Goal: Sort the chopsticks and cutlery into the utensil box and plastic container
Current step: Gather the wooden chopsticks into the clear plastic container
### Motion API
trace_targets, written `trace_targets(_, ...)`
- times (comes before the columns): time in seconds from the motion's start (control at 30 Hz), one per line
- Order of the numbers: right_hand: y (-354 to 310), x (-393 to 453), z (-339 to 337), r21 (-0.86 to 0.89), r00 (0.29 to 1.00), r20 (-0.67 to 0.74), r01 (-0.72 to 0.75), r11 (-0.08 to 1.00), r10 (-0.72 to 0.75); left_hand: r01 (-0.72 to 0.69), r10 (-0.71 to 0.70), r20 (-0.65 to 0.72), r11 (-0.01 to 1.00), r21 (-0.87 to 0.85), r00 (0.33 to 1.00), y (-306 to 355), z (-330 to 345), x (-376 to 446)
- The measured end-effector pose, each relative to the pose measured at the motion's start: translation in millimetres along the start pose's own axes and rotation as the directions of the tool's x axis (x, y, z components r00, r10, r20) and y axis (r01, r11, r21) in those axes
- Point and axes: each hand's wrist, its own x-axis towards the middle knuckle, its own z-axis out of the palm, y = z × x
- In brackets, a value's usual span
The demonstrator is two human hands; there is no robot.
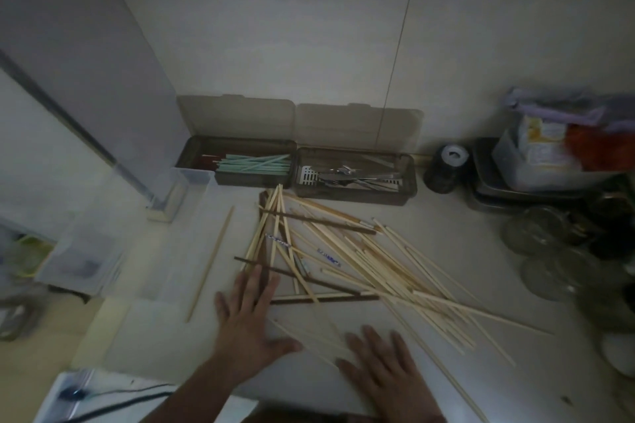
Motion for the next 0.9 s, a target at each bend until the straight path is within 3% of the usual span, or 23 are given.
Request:
trace_targets(0.13,12.8,7.4,-2.4,0.149,0.998,-0.048,-0.041,0.988,0.048,0.074,-0.075,-0.028,0.996,-0.056,0.997,9.9,-5.4,2.8)
trace_targets(0.37,41.3,34.9,-21.5,0.233,0.922,-0.159,-0.312,0.921,0.353,0.172,-0.175,-0.058,0.984,-0.053,0.983,39.5,-15.1,10.7)
trace_targets(0.5,38.7,39.5,-19.8,0.222,0.891,-0.245,-0.333,0.916,0.383,0.167,-0.183,-0.141,0.979,-0.118,0.973,23.7,-23.7,9.6)
trace_targets(0.6,29.1,37.0,-12.3,0.224,0.866,-0.284,-0.358,0.906,0.412,0.244,-0.276,-0.231,0.957,-0.158,0.933,-4.9,-31.8,11.1)
trace_targets(0.73,18.1,37.6,-13.9,0.220,0.826,-0.317,-0.413,0.884,0.465,0.353,-0.387,-0.126,0.907,-0.228,0.913,-38.5,-36.3,14.1)
trace_targets(0.8,13.2,35.9,-16.9,0.214,0.810,-0.302,-0.457,0.863,0.503,0.338,-0.358,-0.084,0.922,-0.187,0.930,-46.2,-38.5,12.6)
trace_targets(0.9,4.8,28.0,-22.8,0.178,0.790,-0.312,-0.496,0.850,0.527,0.191,-0.200,-0.058,0.973,-0.126,0.978,-50.8,-39.0,6.4)
